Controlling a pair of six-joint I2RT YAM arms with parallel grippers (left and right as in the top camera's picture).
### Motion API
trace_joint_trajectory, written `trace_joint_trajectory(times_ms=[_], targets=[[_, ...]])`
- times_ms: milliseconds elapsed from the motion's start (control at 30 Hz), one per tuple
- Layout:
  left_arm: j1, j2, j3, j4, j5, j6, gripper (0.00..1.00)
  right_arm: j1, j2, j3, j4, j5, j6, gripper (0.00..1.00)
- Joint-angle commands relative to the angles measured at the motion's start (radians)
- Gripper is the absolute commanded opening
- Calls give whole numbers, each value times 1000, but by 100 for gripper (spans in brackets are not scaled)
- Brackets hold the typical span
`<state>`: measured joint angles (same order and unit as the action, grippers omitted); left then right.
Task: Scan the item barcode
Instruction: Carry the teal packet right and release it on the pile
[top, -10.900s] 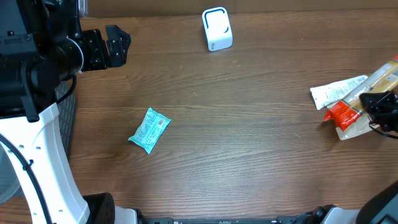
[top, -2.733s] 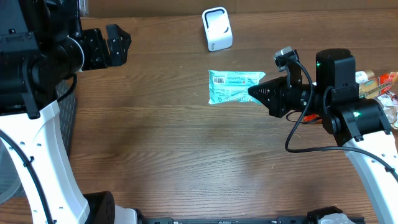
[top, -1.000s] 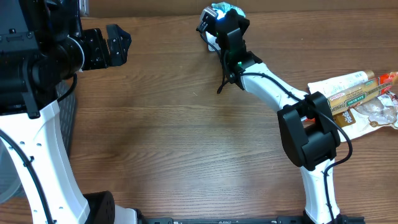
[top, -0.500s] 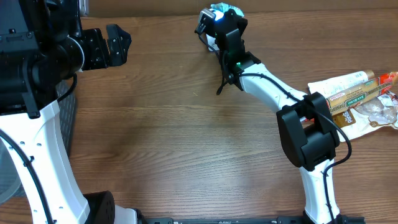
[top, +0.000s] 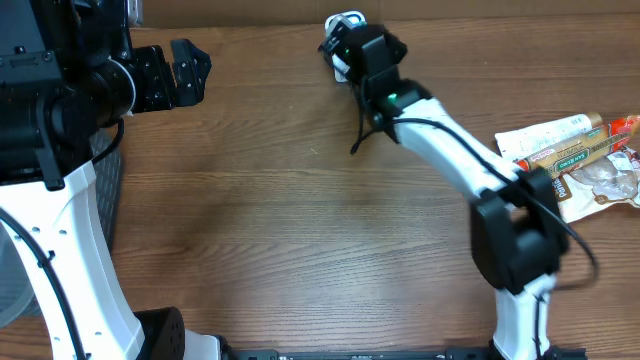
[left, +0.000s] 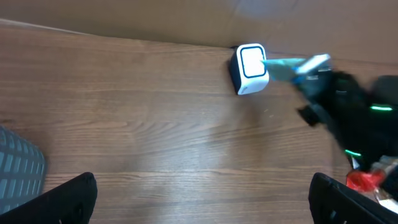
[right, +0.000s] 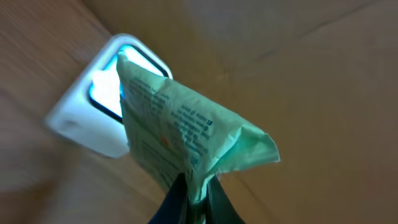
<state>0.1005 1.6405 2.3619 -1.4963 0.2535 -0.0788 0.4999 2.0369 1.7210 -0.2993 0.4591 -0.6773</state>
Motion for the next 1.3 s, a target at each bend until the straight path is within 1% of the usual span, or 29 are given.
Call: trace_joint_trajectory(times_ms=[0, 167, 200, 267, 367, 400, 433, 567, 667, 800, 933, 1000, 1033, 1100, 1200, 1233, 1267], targets=[[10, 8, 14, 1, -2, 4, 99, -7, -247, 29, -103, -253, 377, 4], [10, 8, 14, 1, -2, 4, 100, -80, -413, 29, -319, -481, 700, 4], [10, 8, 14, 1, -2, 4, 99, -120, -451, 29, -375, -576, 764, 4], [10, 8, 14, 1, -2, 4, 100, -183, -489, 29, -431, -733, 786, 4], [10, 8, 14, 1, -2, 4, 100, -339, -538, 29, -537, -1009, 781, 4], [10, 8, 14, 1, -2, 4, 100, -402, -549, 29, -584, -1067, 777, 4], [10, 8, 14, 1, -2, 4, 100, -469, -558, 29, -640, -1093, 772, 4], [10, 8, 14, 1, -2, 4, 100, -716, -557, 17, -825, -1089, 748, 4], [10, 8, 14, 1, -2, 4, 99, -883, -554, -35, -872, -1073, 748, 4], [10, 8, 14, 1, -2, 4, 100, -1061, -554, -154, -859, -1032, 752, 4], [10, 8, 14, 1, -2, 4, 99, -1190, -554, -322, -776, -1002, 765, 4], [10, 8, 14, 1, -2, 4, 100, -1241, -554, -422, -701, -1003, 795, 4], [10, 8, 14, 1, -2, 4, 100, -1272, -554, -497, -632, -1004, 826, 4], [10, 8, 14, 1, -2, 4, 100, -1297, -554, -573, -549, -1014, 862, 4], [10, 8, 14, 1, -2, 4, 100, -1310, -554, -666, -423, -1049, 861, 4], [10, 8, 14, 1, -2, 4, 100, -1310, -554, -684, -398, -1045, 861, 9], [10, 8, 14, 1, -2, 4, 100, -1310, -554, -695, -383, -1039, 861, 17]])
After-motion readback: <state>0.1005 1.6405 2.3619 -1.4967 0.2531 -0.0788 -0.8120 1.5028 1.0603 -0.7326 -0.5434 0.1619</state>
